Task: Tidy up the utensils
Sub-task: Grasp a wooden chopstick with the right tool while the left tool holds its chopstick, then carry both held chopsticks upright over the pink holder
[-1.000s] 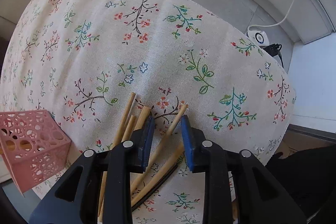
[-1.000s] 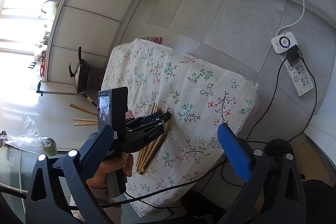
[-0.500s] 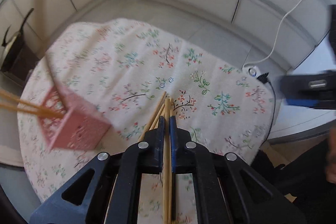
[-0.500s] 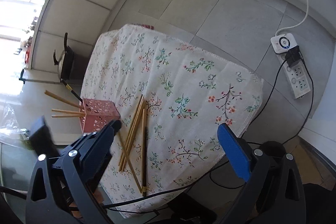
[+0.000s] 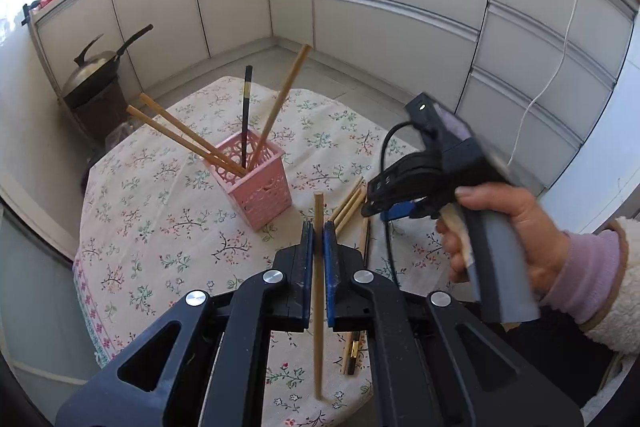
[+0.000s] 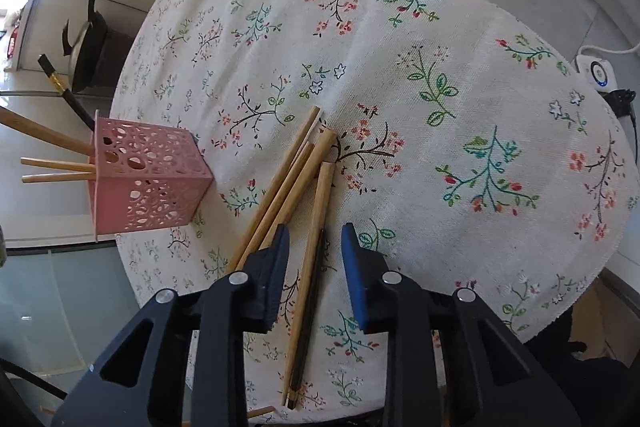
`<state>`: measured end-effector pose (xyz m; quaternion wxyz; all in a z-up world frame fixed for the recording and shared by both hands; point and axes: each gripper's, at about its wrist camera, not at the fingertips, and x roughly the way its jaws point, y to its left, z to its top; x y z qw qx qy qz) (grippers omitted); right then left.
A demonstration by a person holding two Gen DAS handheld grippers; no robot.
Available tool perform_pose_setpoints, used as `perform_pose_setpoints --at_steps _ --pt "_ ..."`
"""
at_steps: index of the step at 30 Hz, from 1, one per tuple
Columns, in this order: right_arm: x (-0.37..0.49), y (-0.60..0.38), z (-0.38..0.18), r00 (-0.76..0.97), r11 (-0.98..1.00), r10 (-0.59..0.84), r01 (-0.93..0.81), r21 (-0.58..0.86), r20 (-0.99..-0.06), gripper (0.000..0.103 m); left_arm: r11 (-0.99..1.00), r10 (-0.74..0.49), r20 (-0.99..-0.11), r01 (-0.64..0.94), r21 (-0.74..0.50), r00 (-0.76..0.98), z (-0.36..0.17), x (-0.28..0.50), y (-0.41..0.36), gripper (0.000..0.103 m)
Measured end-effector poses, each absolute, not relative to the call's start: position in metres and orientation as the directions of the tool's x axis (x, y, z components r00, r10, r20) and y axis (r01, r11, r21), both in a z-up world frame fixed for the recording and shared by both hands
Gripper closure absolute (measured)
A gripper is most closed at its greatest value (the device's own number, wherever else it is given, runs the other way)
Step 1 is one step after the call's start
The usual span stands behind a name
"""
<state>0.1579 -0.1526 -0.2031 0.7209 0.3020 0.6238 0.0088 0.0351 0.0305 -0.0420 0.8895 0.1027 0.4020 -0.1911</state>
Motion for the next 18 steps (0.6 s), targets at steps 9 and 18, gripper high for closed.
perform_pose_setpoints --at_steps 9,18 --pt "0.178 -0.142 -0.211 0.224 0.849 0.329 0.354 0.392 -0.917 0.086 0.908 -0.279 -0.74 0.418 0.003 0.611 -0.035 0.035 0.037 0.098" --pt "0.151 -0.157 -0.18 0.348 0.809 0.39 0.312 0.497 -0.853 0.094 0.937 -0.263 -0.693 0.348 -0.018 0.671 -0.023 0.033 0.049 0.098"
